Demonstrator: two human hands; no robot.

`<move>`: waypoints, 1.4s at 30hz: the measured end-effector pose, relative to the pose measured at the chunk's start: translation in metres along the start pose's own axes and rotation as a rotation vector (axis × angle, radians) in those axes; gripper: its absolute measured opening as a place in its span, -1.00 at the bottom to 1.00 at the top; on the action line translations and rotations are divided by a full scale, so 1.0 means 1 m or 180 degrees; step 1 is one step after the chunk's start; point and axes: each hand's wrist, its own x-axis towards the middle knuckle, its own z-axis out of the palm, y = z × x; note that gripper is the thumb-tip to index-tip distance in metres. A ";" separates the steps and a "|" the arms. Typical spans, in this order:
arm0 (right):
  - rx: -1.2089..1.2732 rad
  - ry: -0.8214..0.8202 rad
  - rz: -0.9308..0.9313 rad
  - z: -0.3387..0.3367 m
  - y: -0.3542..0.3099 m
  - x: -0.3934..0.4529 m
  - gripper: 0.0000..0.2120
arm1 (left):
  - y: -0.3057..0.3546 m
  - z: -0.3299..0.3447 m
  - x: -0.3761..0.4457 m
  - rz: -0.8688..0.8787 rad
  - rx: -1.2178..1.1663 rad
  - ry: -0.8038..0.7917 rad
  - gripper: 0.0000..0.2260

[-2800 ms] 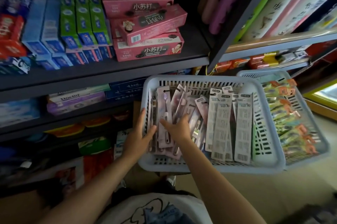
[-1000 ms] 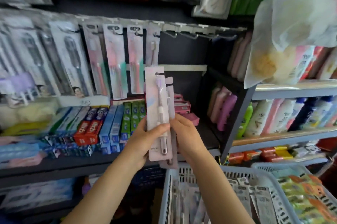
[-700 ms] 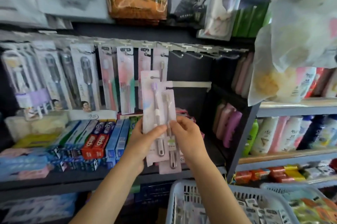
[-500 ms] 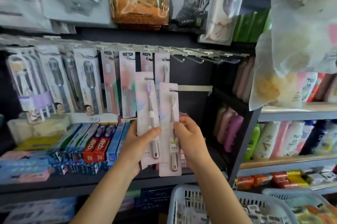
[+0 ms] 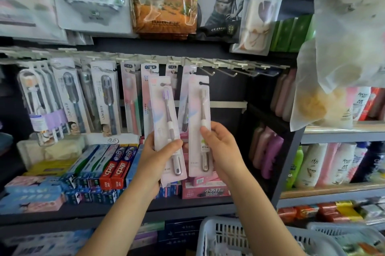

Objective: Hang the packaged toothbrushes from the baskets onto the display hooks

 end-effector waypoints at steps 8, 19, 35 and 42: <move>-0.0453 0.0329 -0.0182 0.014 -0.027 0.030 -0.86 | 0.005 0.004 0.001 0.0045 -0.0018 0.0056 -0.62; -0.0668 0.0498 0.0016 0.026 -0.038 0.047 -0.81 | 0.007 -0.005 -0.001 0.0007 0.0088 0.0177 -0.56; -0.0811 -0.0134 0.0182 0.020 0.012 0.015 -0.79 | -0.003 -0.005 -0.003 0.0207 0.0458 0.0102 -0.39; -0.0348 -0.0241 0.0180 0.019 0.013 0.010 -0.85 | -0.008 0.004 -0.008 0.0163 0.0265 -0.0120 -0.49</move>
